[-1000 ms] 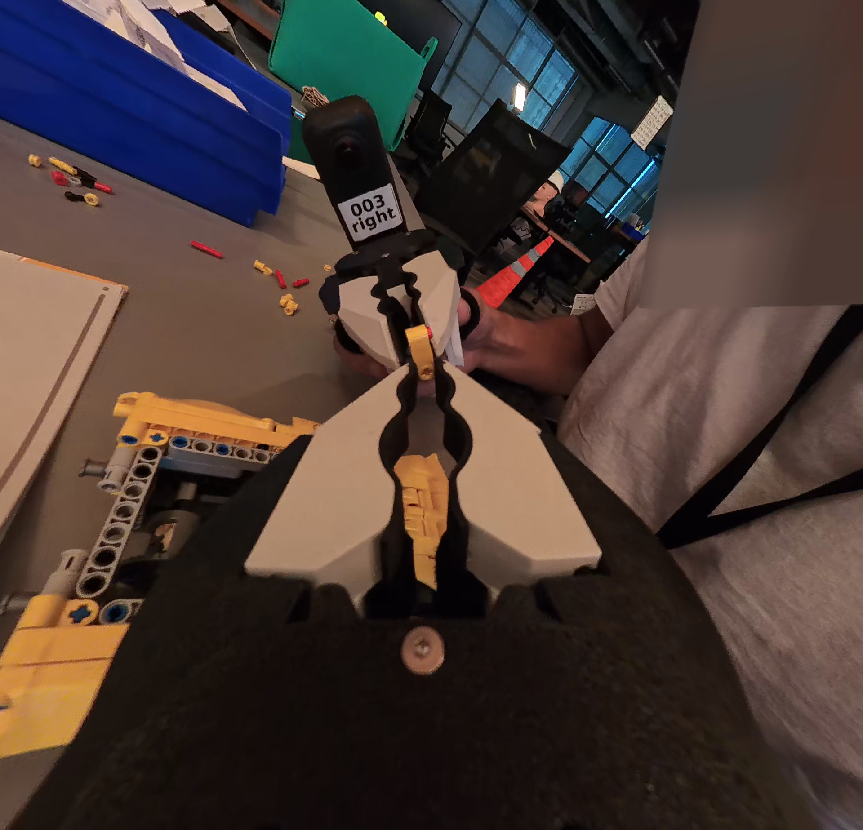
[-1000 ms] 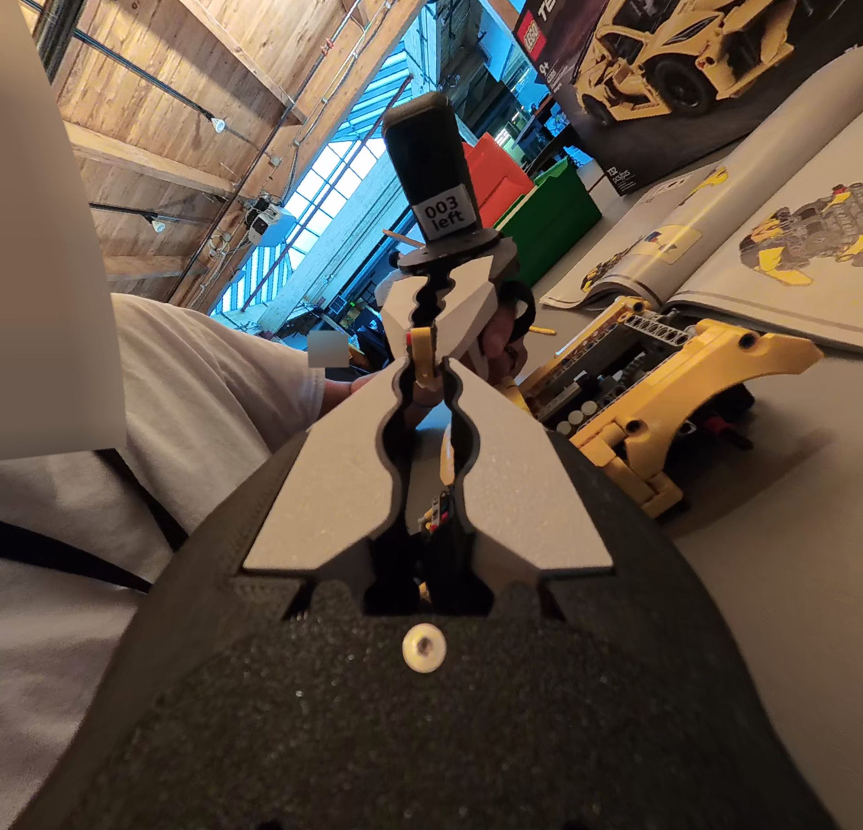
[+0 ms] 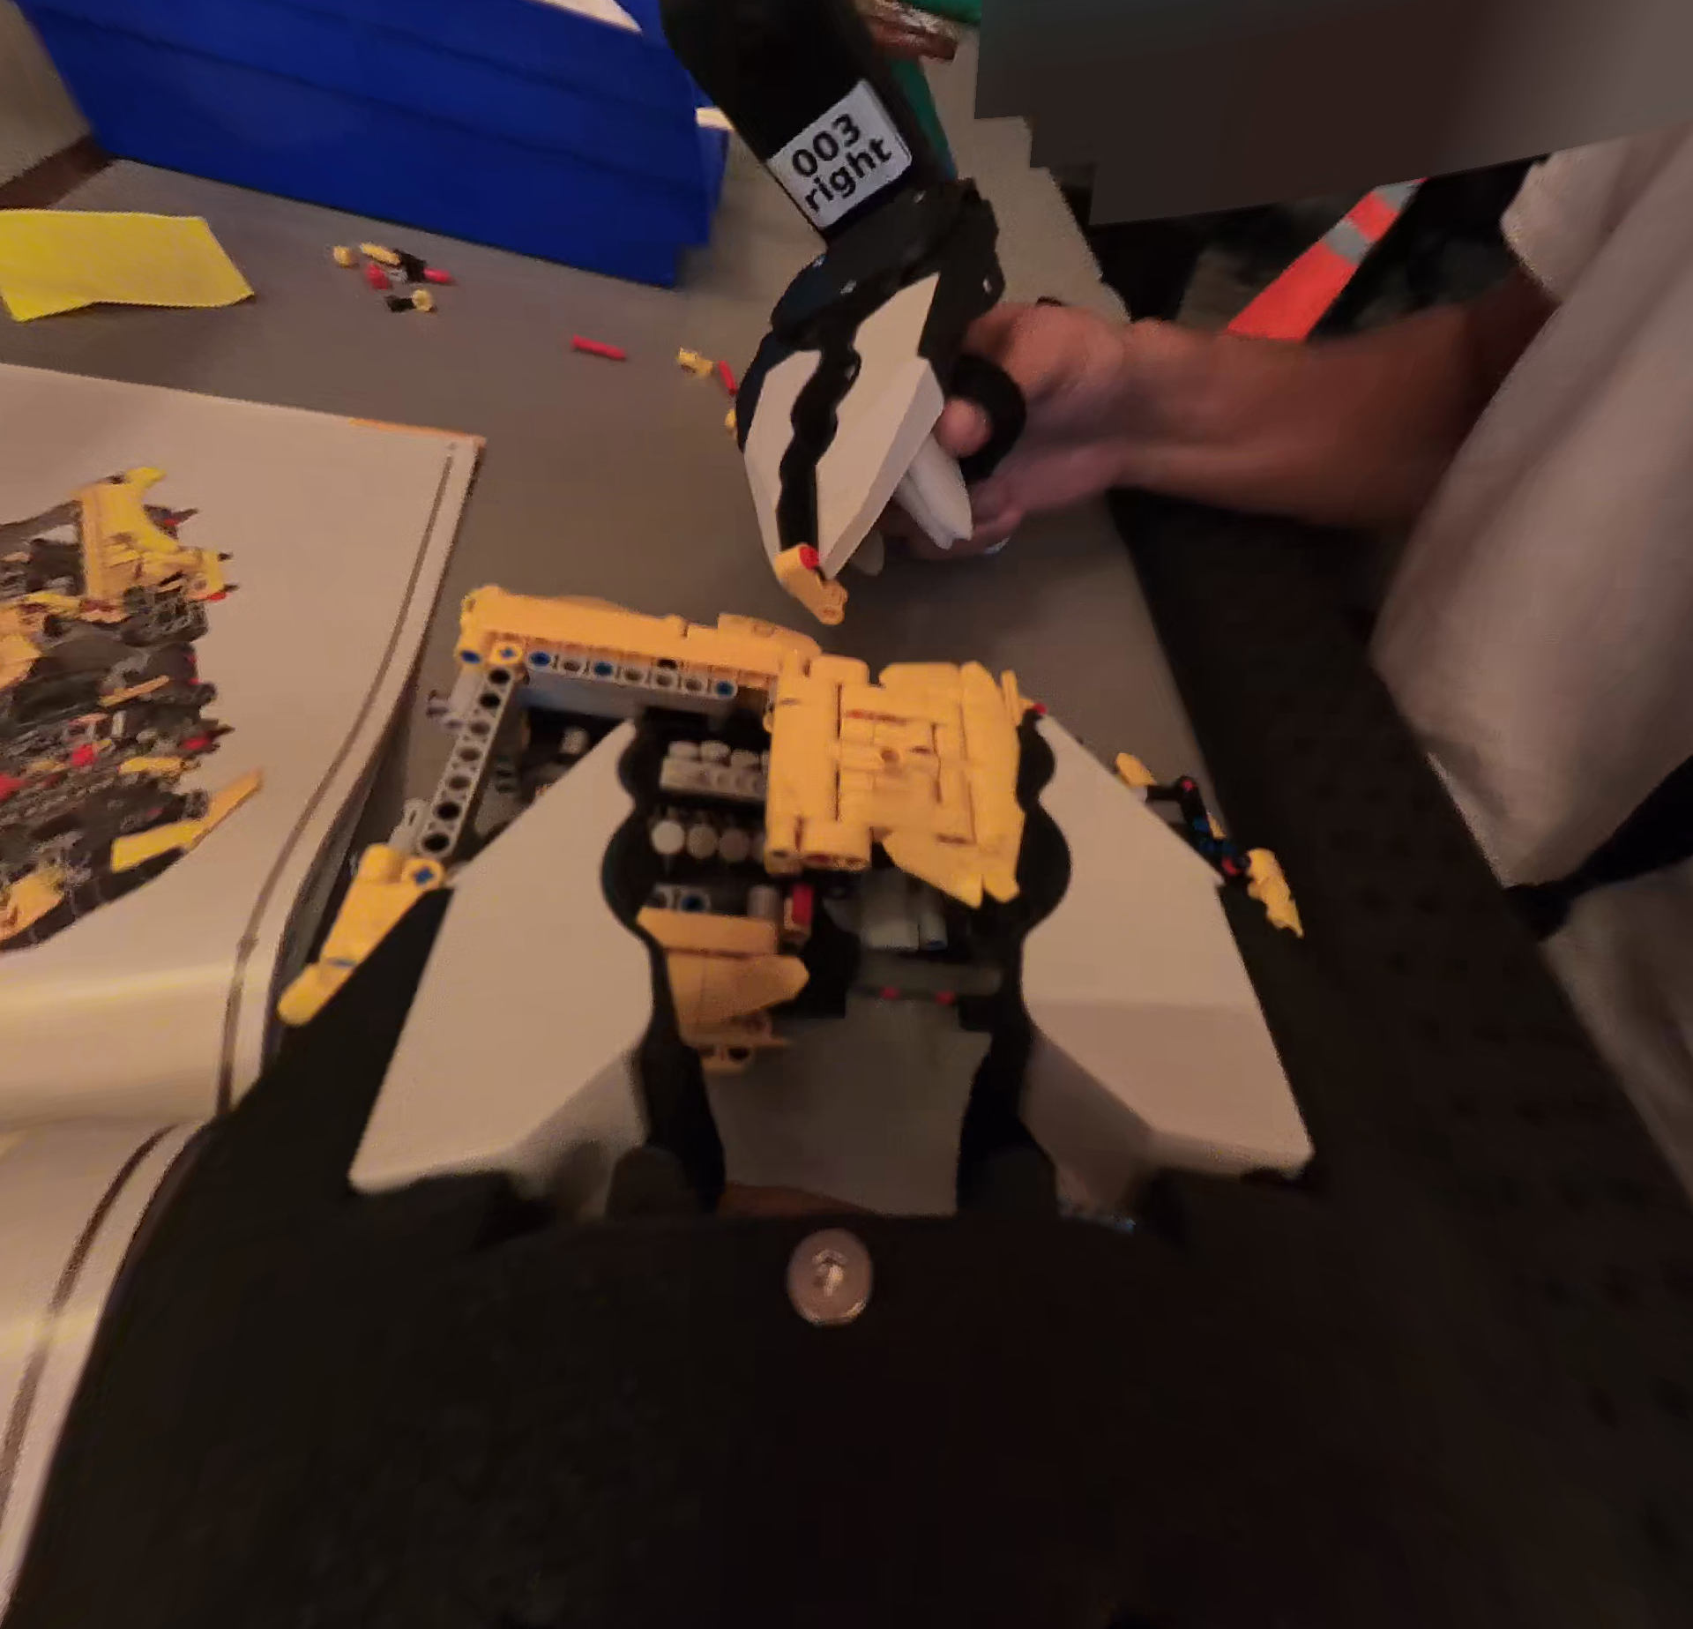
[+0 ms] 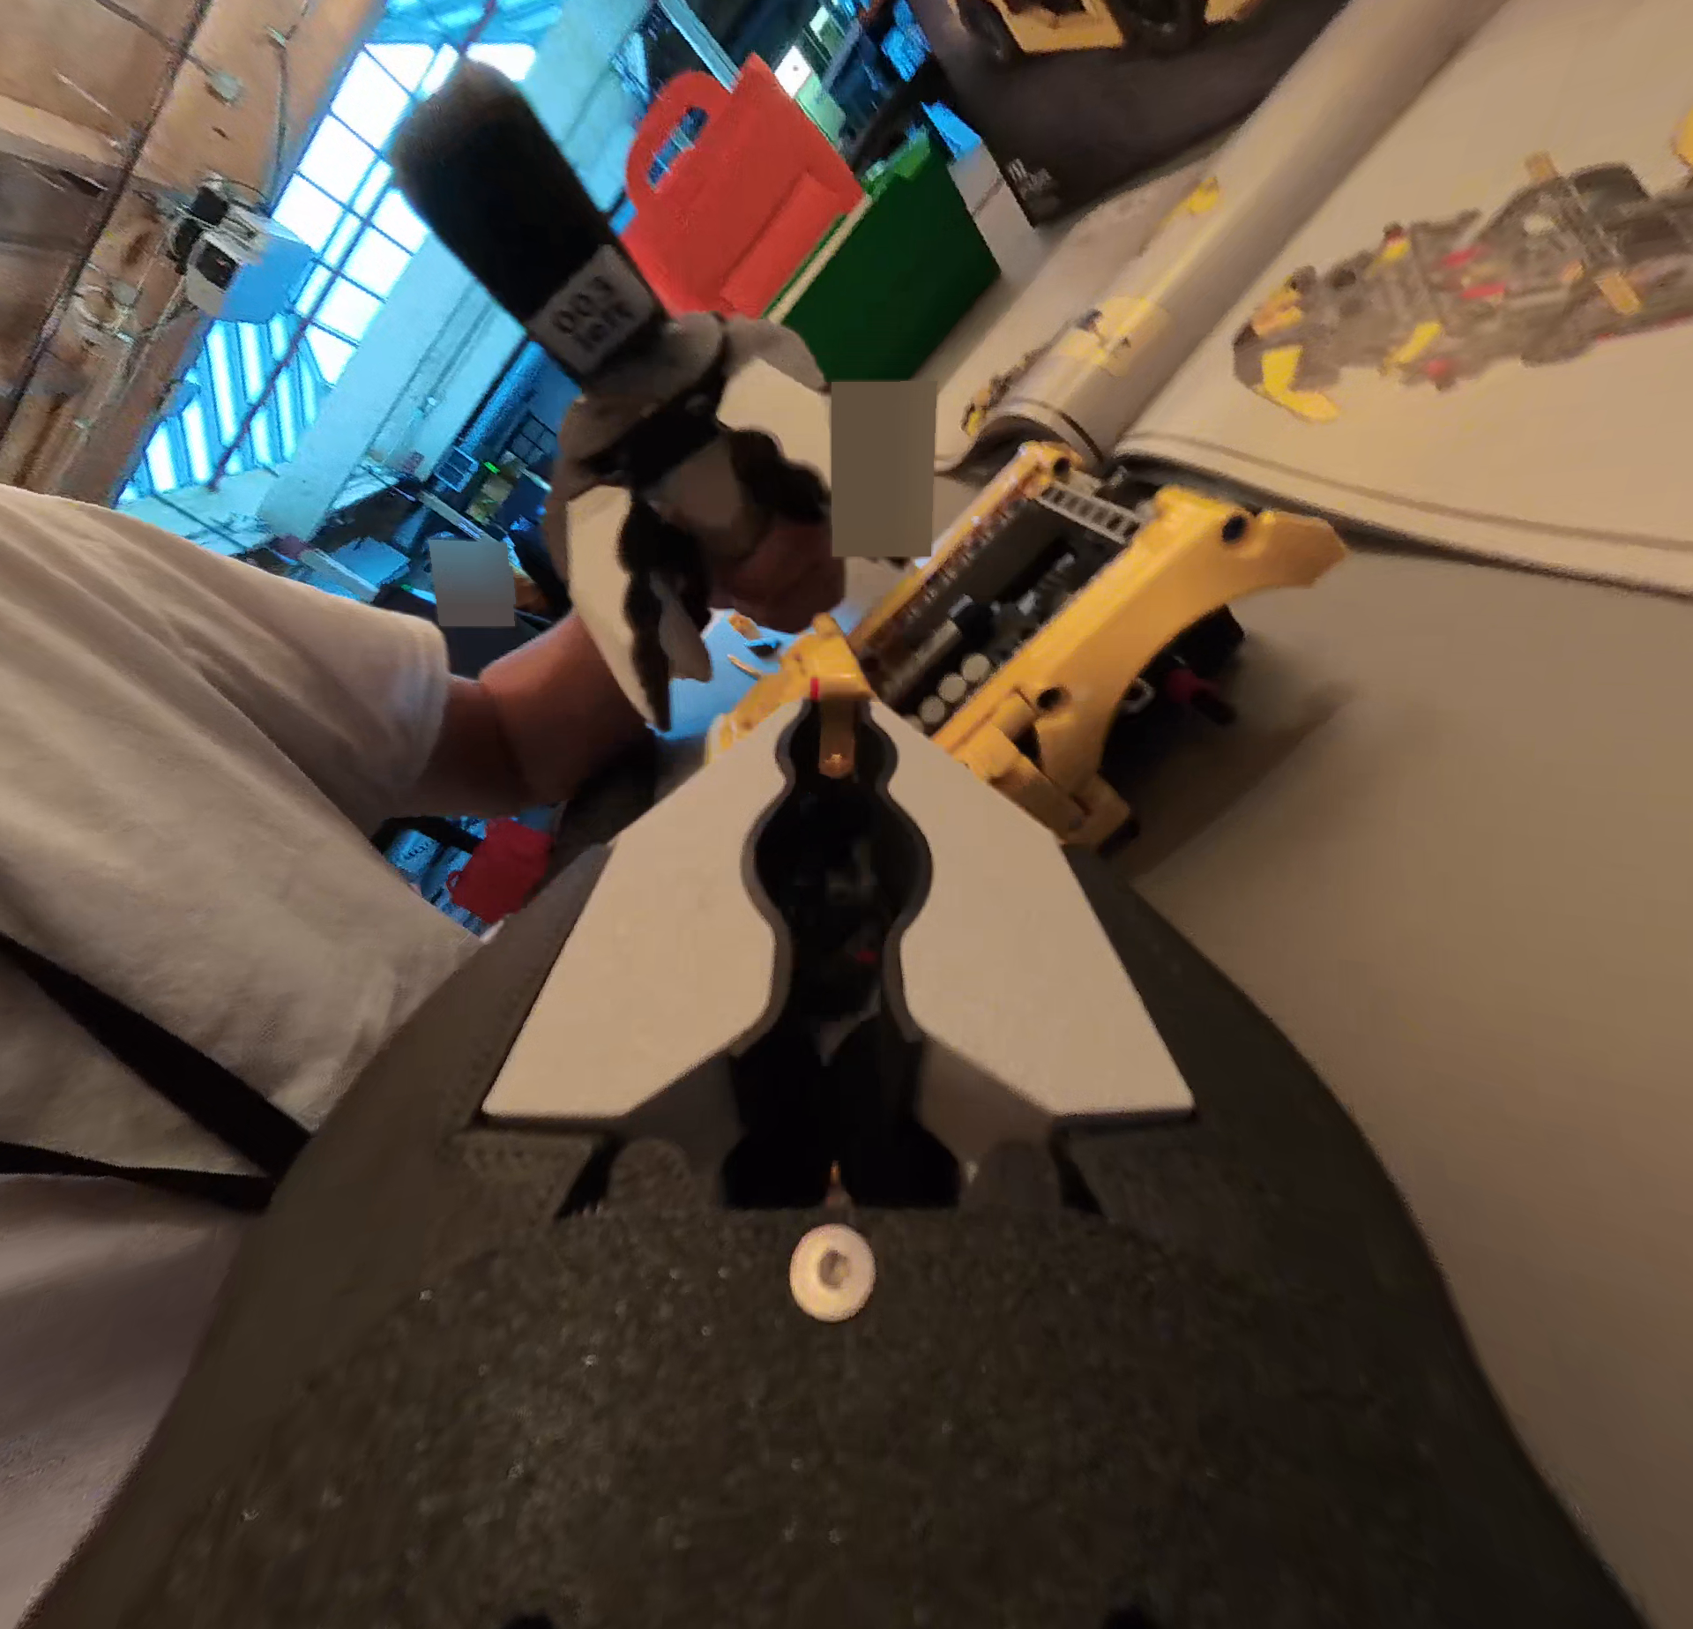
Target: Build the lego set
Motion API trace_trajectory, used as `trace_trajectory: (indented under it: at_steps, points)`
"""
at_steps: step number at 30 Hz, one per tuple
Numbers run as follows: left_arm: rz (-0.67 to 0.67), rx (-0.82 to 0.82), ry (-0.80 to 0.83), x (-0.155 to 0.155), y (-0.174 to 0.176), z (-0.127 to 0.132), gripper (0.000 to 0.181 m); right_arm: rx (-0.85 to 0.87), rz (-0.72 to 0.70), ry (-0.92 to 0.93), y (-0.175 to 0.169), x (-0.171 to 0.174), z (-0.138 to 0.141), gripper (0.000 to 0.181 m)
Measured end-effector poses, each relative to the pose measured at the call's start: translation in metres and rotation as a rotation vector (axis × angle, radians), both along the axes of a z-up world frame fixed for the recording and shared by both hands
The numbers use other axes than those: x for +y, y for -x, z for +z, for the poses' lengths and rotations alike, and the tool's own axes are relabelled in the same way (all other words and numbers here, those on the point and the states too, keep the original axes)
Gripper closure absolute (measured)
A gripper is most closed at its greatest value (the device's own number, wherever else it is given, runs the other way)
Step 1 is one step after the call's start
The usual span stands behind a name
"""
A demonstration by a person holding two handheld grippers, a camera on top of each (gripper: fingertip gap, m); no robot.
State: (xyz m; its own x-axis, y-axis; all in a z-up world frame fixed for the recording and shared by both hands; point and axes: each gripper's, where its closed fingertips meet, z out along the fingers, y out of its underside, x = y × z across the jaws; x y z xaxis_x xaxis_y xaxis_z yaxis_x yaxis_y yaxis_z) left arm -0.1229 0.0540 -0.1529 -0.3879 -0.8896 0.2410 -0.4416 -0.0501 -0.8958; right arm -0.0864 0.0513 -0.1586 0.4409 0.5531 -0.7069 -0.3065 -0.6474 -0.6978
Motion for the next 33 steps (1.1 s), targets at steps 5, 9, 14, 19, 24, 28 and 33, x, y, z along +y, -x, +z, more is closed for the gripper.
trace_trajectory:
  at_steps: [5,9,14,19,24,28,33]
  points:
    - [0.015,0.047,-0.093,-0.011,0.008,-0.022,0.097,-0.11,0.026,-0.009,0.006,0.0,-0.015,0.175]
    - [-0.014,0.055,-0.155,-0.016,0.009,-0.028,0.111,-0.139,0.03,-0.014,0.008,0.004,-0.019,0.175]
    - [-0.025,0.051,-0.152,-0.016,0.01,-0.028,0.111,-0.101,0.04,0.002,0.01,0.005,-0.019,0.175]
    - [-0.023,0.048,-0.152,-0.016,0.01,-0.028,0.111,-0.106,0.018,0.006,0.008,0.003,-0.02,0.175]
    - [-0.027,0.049,-0.148,-0.016,0.01,-0.028,0.111,-0.147,0.041,-0.013,0.011,-0.002,-0.021,0.174]
    - [-0.03,0.048,-0.142,-0.016,0.01,-0.028,0.111,-0.148,0.054,-0.024,0.01,-0.002,-0.02,0.175]
    - [-0.031,0.052,-0.131,-0.016,0.011,-0.027,0.111,0.046,0.049,0.006,0.008,0.004,-0.002,0.175]
